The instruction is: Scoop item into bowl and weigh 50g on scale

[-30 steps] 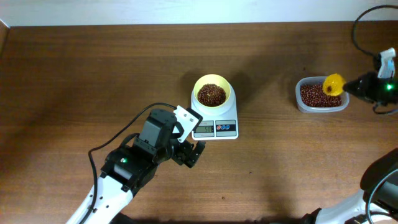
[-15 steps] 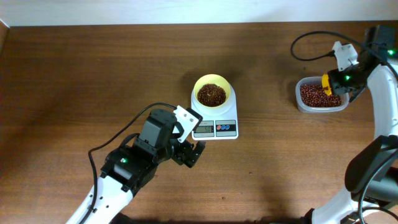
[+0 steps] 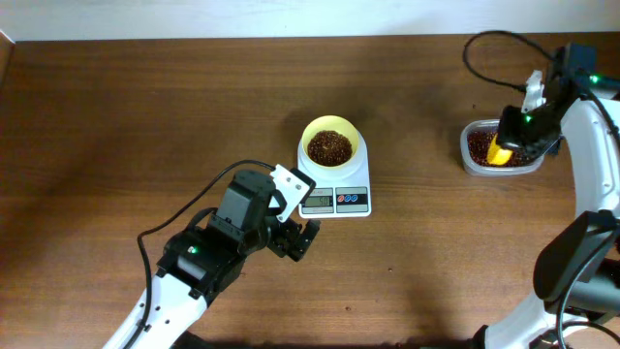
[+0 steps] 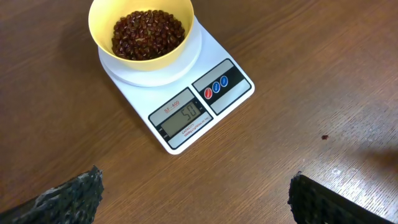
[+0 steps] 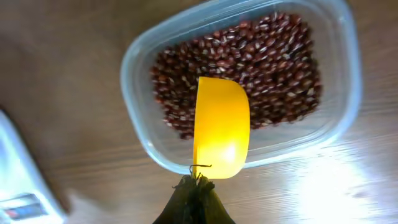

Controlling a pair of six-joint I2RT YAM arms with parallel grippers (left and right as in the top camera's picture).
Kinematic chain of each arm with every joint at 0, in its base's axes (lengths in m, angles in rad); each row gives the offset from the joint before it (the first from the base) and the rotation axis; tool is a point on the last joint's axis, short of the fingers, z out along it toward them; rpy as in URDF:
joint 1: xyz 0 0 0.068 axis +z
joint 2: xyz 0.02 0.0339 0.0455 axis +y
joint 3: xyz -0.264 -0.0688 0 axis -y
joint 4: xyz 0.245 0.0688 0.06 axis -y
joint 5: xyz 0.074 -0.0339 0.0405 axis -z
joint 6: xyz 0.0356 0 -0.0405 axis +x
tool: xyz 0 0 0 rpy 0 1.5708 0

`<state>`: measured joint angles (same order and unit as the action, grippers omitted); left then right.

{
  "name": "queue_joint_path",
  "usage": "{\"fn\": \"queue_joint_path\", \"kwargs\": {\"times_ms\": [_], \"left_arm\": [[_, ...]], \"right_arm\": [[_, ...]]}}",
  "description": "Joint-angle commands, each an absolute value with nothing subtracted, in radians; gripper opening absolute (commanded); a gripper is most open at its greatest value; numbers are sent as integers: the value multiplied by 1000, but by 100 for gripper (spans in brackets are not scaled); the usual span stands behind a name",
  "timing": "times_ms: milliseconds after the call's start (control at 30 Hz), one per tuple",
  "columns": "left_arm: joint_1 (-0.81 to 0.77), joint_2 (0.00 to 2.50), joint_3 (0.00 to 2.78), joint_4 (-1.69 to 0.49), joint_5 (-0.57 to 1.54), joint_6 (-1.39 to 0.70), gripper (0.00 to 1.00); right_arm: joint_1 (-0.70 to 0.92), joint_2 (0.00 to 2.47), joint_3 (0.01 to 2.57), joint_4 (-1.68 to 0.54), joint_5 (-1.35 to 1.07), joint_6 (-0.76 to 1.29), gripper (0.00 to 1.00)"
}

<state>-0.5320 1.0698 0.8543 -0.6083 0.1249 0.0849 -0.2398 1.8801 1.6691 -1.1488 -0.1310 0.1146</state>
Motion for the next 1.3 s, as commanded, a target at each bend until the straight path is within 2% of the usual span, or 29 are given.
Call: {"fn": "queue_joint_path", "kwargs": {"times_ms": [0,100,133,167,233,300,367,567,767,1100,1167,1267], "left_arm": [[-534,1068,849,-607,142,75,99],[-534,1068,849,-607,142,75,99],[-534,1068,849,-607,142,75,99],[-534,1068,849,-607,142,75,99],[-534,1068,849,-607,142,75,99],[-534,1068,849,-607,142,75,99],[-534,1068,849,-607,142,75,99],[-534,1068,849,-607,142,75,99],[-534,1068,849,-607,142,75,99],[-534,1068,849,-607,142,75,99],[-534,1068,849,-607,142,75,99],[-534,1068,849,-607,142,75,99]], "right_arm": [[-244,1858,1683,-1121,-181,324,4],[-243,1858,1683,-1095,-169,508,4],[-242,1858,1683,-1096,-169,514,17],[-242,1858,1683,-1096,-169,514,47],[-242,1858,1683,-1097,-169,514,52],[-242,1858,1683,-1103,-169,514,74],[-242,1858,1683,-1104,-169,514,81],[-242,1858,1683,-1123,-169,508,92],[-243,1858,1683,-1242,-75,324,99],[-244,1858,1703,-1249,-95,-10,99],[-244,1857,1772,-1302,-146,-195,99],[-244,1858,1903,-1393,-135,-240,99]]}}
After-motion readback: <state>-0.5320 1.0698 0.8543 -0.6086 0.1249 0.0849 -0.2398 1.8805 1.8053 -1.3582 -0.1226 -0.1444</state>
